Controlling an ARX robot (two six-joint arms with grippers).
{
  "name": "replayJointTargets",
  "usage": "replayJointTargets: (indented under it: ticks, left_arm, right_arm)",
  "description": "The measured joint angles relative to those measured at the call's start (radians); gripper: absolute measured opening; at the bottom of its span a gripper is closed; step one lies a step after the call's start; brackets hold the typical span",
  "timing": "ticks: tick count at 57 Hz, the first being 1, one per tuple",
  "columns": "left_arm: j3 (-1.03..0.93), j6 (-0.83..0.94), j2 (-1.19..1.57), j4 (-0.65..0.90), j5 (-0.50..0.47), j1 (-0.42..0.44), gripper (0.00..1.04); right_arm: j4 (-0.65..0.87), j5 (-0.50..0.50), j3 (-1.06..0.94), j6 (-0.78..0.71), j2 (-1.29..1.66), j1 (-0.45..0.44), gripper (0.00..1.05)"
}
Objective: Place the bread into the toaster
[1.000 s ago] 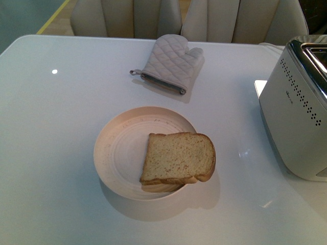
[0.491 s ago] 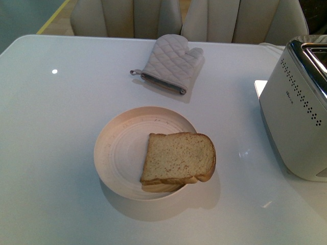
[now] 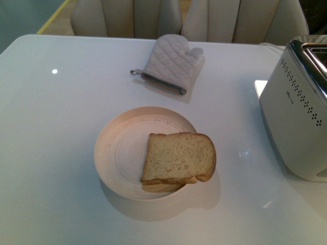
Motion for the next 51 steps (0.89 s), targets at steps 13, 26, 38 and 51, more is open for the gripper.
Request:
replayJointTargets:
  ticks: [13,26,38,51]
  left_arm:
    - [0.0,0.0,0.0,0.0,0.0,0.0,0.39]
    - [0.0,0.0,0.0,0.0,0.0,0.0,0.86]
    - [0.0,0.003,0.0,0.0,-0.001,0.0,0.97]
    - [0.0,0.003,-0.001,0.0,0.0,0.0,0.97]
  right_arm:
    - [0.0,0.0,0.0,0.0,0.0,0.0,0.96]
    - [0.0,0.0,0.0,0.0,0.0,0.0,0.96]
    - [-0.225,0.233,0.081,0.064,0.124,0.08,0.96]
    - [-0.173,0.362,0.124,0.129,0.32,0.2,0.96]
